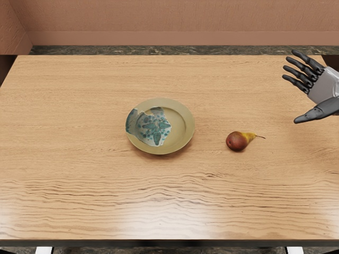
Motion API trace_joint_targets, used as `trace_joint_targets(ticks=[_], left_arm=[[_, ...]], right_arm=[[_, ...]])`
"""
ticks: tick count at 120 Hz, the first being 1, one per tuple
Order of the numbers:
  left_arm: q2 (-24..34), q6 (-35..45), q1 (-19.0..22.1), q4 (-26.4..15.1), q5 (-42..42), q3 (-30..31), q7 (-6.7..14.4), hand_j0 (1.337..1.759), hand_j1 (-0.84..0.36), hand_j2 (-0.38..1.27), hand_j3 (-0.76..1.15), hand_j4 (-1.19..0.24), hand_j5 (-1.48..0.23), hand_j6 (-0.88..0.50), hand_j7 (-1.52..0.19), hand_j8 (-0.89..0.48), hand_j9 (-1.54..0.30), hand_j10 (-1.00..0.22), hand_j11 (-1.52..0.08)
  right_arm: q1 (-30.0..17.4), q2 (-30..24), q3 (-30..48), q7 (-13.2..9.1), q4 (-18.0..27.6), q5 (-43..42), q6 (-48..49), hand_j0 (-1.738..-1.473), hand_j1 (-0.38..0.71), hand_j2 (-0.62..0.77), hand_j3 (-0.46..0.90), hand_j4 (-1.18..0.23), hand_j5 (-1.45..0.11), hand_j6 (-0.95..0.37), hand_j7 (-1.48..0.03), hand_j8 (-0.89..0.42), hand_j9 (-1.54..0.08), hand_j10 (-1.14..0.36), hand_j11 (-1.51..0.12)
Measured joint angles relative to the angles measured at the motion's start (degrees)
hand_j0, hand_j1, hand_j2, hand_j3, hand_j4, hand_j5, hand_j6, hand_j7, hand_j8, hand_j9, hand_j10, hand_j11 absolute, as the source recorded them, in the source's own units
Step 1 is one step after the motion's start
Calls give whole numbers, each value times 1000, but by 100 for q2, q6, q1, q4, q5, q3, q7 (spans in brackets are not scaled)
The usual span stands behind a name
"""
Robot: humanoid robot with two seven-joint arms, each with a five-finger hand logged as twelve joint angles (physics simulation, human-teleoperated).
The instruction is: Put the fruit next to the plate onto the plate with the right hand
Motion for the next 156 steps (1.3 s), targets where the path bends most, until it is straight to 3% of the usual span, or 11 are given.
trace_joint_targets(ticks=[26,33,44,55,62,80,91,100,112,133,156], left_arm=[[0,0,2,0,0,0,1,1658,326,4,0,-19,-25,-19,-25,-19,-25,-19,-25],[0,0,2,0,0,0,0,1658,326,4,0,-19,-25,-19,-25,-19,-25,-19,-25],[0,0,4,0,0,0,1,1658,326,4,0,-19,-25,-19,-25,-19,-25,-19,-25],[0,0,0,0,0,0,1,1658,326,4,0,-19,-25,-19,-25,-19,-25,-19,-25],[0,0,4,0,0,0,0,1658,326,4,0,-19,-25,-19,-25,-19,-25,-19,-25],[0,0,0,0,0,0,0,1658,326,4,0,-19,-25,-19,-25,-19,-25,-19,-25],[0,0,0,0,-1,1,1,1658,326,4,0,-19,-25,-19,-25,-19,-25,-19,-25],[0,0,0,0,-1,1,1,1658,326,4,0,-19,-25,-19,-25,-19,-25,-19,-25],[0,0,0,0,-1,1,1,1658,326,4,0,-19,-25,-19,-25,-19,-25,-19,-25],[0,0,0,0,-1,1,1,1658,326,4,0,-19,-25,-19,-25,-19,-25,-19,-25],[0,0,0,0,-1,1,1,1658,326,4,0,-19,-25,-19,-25,-19,-25,-19,-25]], right_arm=[[91,103,11,-4,-4,2,0,-1658,-349,5,0,0,0,1,0,1,0,1,0],[173,266,-4,-230,12,0,1,-1658,-349,4,0,0,0,1,0,1,0,1,0],[232,447,-19,-997,339,-5,-11,-1658,-349,4,0,0,0,1,0,1,0,1,0],[270,30,-25,-2122,1680,-31,-1052,-1658,-349,4,0,0,0,1,0,1,0,1,0],[351,-219,-28,-2747,2262,-94,-1583,-1658,-349,3,0,0,0,1,0,1,0,0,0],[1088,-439,-32,-5157,3202,-812,-2445,-1658,-349,3,0,-1,0,-1,0,-1,0,0,0],[1404,-208,-43,-5901,3558,-1525,-2617,-1658,-349,2,0,-1,0,-1,0,-1,0,-1,0],[1464,102,-138,-6171,3702,-2136,-2959,-1658,-349,2,0,-2,0,-2,0,-2,0,-1,0],[1272,505,-640,-6329,3787,-3402,-4168,-1658,-349,2,0,-2,0,-3,0,-2,0,-2,0],[1066,1451,-1003,-6409,3619,-4336,-5199,-1658,-349,2,0,-2,0,-4,0,-3,0,-2,0],[900,1498,-1129,-6424,3451,-4729,-5590,-1658,-326,-2,0,-22,-26,-23,-25,-22,-26,-21,-26]])
